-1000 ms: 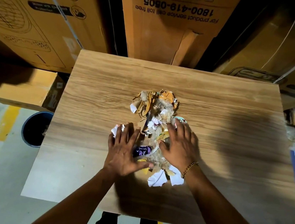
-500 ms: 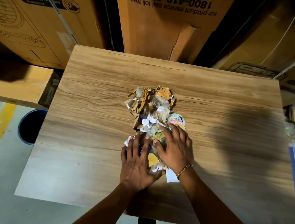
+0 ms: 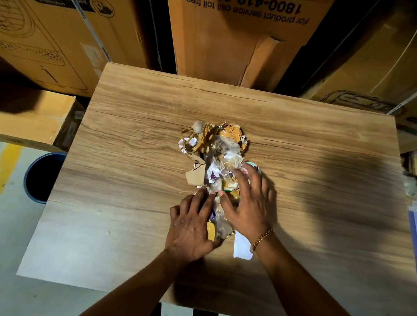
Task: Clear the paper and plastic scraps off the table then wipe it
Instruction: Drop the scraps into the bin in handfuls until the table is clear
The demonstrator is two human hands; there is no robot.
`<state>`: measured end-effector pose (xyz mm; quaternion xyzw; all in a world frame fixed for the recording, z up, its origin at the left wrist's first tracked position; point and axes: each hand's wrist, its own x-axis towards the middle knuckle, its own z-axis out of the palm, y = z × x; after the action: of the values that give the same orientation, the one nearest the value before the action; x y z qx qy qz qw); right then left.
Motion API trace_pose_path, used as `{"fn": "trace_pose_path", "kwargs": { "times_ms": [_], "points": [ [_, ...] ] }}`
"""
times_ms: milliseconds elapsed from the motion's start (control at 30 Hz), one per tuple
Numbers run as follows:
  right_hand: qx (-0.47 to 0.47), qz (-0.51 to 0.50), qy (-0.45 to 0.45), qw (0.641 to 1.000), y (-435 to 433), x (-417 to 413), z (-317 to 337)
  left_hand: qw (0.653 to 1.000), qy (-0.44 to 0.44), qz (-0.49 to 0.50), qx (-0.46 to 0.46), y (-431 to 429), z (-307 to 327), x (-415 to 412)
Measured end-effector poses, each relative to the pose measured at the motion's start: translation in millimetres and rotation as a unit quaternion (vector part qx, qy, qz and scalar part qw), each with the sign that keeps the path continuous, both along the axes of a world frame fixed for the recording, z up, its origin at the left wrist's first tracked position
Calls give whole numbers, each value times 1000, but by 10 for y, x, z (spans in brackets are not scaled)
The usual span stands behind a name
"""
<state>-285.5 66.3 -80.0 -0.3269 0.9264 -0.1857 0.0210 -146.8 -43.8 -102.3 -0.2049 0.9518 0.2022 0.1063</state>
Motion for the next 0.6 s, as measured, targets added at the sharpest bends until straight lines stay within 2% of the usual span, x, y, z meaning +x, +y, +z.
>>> {"fn": "trace_pose_path", "kwargs": {
  "times_ms": [67,200,433,600],
  "points": [
    [26,64,-1,998,-121,-116,-3,1000,9,-2,1,-10,-19,10],
    [111,155,-73,979,-230,-269,-94,1000,13,-6,15,-29,9,-1],
    [72,147,-92,982,-65,-136,-174,994,84,58,45,-31,-69,35],
    [48,98,-63,992,4,45,-294,990,88,84,73,-78,-54,-90]
  ]
}}
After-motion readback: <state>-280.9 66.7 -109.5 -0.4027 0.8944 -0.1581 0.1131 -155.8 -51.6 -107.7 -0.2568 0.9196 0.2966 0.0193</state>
